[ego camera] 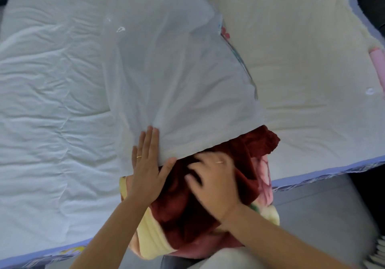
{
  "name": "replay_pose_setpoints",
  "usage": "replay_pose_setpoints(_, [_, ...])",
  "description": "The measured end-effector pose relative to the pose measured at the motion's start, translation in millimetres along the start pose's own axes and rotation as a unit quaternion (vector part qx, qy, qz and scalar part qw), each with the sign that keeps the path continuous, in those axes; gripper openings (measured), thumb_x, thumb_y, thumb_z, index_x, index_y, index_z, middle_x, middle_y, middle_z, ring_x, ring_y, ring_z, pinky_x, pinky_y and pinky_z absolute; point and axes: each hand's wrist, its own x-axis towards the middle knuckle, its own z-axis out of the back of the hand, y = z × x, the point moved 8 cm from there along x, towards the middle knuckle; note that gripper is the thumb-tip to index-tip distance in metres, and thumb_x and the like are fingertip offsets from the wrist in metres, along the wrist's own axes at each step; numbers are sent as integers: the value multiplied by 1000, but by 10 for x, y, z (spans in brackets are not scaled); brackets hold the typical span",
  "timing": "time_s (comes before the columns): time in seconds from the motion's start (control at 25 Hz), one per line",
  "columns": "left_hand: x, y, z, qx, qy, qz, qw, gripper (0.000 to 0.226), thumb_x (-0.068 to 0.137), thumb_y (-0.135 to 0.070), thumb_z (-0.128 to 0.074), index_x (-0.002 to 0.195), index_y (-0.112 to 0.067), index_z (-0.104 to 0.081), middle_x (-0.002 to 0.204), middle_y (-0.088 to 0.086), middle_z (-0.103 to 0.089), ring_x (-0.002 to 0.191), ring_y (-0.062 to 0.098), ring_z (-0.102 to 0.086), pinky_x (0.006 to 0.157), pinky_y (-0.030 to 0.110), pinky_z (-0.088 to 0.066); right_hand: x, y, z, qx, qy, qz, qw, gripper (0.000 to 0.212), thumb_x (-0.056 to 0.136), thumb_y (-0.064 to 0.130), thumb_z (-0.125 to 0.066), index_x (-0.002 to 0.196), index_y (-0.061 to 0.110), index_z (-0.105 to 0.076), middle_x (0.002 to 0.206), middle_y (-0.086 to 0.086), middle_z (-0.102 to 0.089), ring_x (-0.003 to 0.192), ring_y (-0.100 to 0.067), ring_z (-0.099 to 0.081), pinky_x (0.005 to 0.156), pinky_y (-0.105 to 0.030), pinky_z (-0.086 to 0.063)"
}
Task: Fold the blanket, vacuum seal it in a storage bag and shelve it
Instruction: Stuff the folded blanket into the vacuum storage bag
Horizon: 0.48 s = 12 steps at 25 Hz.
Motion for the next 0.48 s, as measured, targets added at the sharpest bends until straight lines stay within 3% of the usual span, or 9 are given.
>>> replay_pose_setpoints(0.04, [0,-47,-66,25,9,-16,1000,83,87,-75,-17,152,-28,5,161,-6,3,148,14,6,119,51,-7,-105,-315,167,-13,-64,-79,995,46,73,54,-65,109,25,-64,123,-1,-57,119,-24,-49,104,-44,-25])
replay_pose_setpoints(0.08, [5,-109,-140,46,17,-27,998,87,86,-76,-20,152,-27,8,161,-3,6,148,17,9,119,51,-4,-173,-647,242,-18,-61,-185,981,62,71,61,-64,121,24,-58,133,-3,-50,126,-24,-43,107,-46,-24])
replay_pose_setpoints(0.16, [54,-263,-256,80,25,-41,996,93,83,-75,-29,151,-27,13,161,2,11,147,21,13,118,51,1,-318,-1228,69,22,66,-353,933,104,66,75,-63,147,22,-28,154,-6,-26,141,-23,-26,114,-47,-23])
replay_pose_setpoints(0.2, [98,-316,-286,96,22,-43,994,94,83,-72,-32,151,-27,14,160,3,11,147,23,13,117,52,1,-374,-1352,13,59,98,-378,919,113,61,79,-62,150,22,-21,156,-6,-21,143,-22,-24,114,-45,-27])
replay_pose_setpoints(0.24, [137,-351,-299,107,15,-41,993,92,83,-69,-33,151,-27,13,161,4,10,147,24,12,117,53,-1,-421,-1420,-2,105,94,-379,915,113,58,79,-64,148,22,-27,154,-6,-29,140,-22,-31,111,-42,-34])
replay_pose_setpoints(0.32, [156,-404,-328,108,11,-36,993,87,86,-64,-33,151,-27,12,161,4,7,147,25,9,117,54,-5,-670,-1421,52,195,41,-378,904,86,61,65,-75,132,22,-51,129,-2,-59,118,-21,-55,96,-34,-47])
replay_pose_setpoints(0.36, [132,-442,-358,106,15,-40,993,85,87,-62,-32,152,-27,11,161,4,6,148,25,8,117,54,-6,-856,-1390,84,215,18,-385,897,70,66,55,-78,124,22,-56,116,1,-65,108,-20,-60,90,-32,-48])
replay_pose_setpoints(0.4, [92,-479,-390,110,17,-44,993,83,88,-61,-30,152,-27,10,161,5,5,148,26,6,117,54,-7,-992,-1347,92,234,15,-386,892,57,71,48,-78,118,22,-58,108,3,-66,103,-20,-61,86,-28,-48])
replay_pose_setpoints(0.48, [8,-543,-443,129,9,-43,991,78,91,-57,-28,152,-25,9,161,7,0,148,29,1,117,55,-10,-1118,-1441,113,320,-3,-411,853,39,76,57,-66,100,27,-60,94,8,-64,96,-15,-59,78,-14,-43])
